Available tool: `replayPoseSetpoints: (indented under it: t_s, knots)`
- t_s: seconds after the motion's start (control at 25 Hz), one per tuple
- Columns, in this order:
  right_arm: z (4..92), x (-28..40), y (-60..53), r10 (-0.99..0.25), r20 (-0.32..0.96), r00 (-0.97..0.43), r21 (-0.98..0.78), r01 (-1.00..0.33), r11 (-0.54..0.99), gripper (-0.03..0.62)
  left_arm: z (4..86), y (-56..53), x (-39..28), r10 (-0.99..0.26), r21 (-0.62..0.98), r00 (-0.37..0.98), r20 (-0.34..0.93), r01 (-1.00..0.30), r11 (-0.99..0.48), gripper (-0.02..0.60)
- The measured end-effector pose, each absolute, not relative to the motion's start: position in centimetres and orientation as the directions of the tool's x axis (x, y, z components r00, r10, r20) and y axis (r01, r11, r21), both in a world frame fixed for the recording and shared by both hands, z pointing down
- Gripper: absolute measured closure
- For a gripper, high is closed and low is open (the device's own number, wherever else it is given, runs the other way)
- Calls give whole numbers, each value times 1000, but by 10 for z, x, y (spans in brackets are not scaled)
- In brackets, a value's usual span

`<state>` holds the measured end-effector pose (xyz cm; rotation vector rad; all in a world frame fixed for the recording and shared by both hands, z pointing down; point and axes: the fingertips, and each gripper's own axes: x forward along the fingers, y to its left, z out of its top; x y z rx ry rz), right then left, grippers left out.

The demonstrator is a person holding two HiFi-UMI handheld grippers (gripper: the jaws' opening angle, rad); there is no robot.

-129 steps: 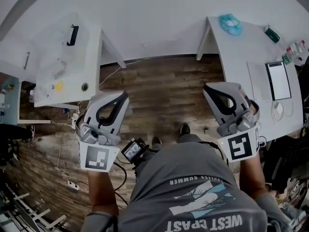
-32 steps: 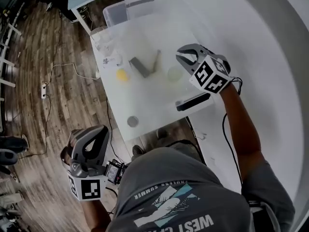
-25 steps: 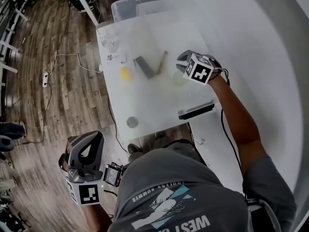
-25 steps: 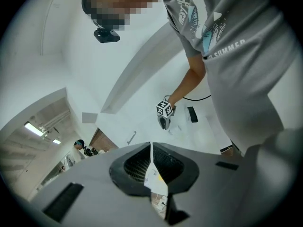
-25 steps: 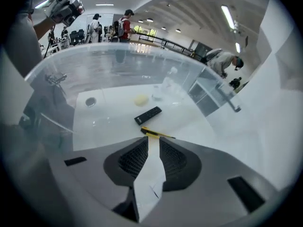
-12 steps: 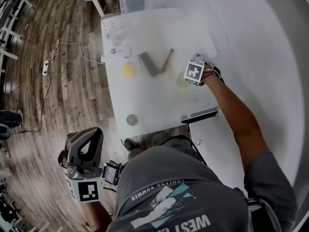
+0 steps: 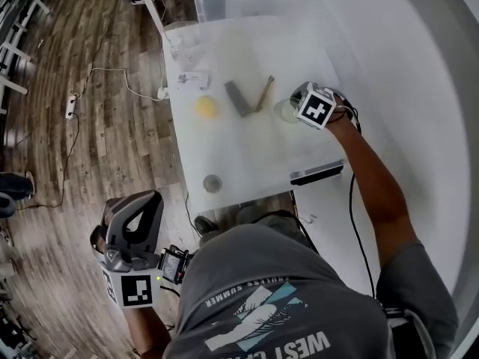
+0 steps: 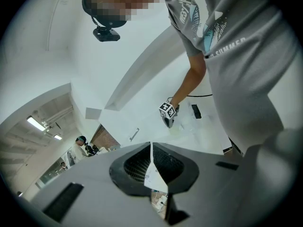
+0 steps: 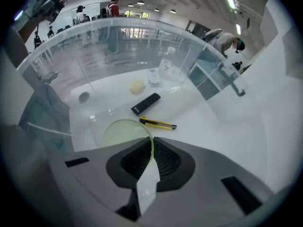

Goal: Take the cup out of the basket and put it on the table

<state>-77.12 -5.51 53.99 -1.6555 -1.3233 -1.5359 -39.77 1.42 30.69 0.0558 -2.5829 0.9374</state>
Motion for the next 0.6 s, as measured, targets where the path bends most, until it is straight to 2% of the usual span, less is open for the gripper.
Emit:
replayPoseSetpoints:
  t_s: [0.32,0.6]
  knots:
    - [407,-710,-17,546,806,-226,448,837,-314,568,310,25,-361,69,-603,-944,322,-148,784,555]
    - [324,-617,15,678,701,-224,549,775,-312,568,308,41,-322,62,-595,-958,280,-123,794,555]
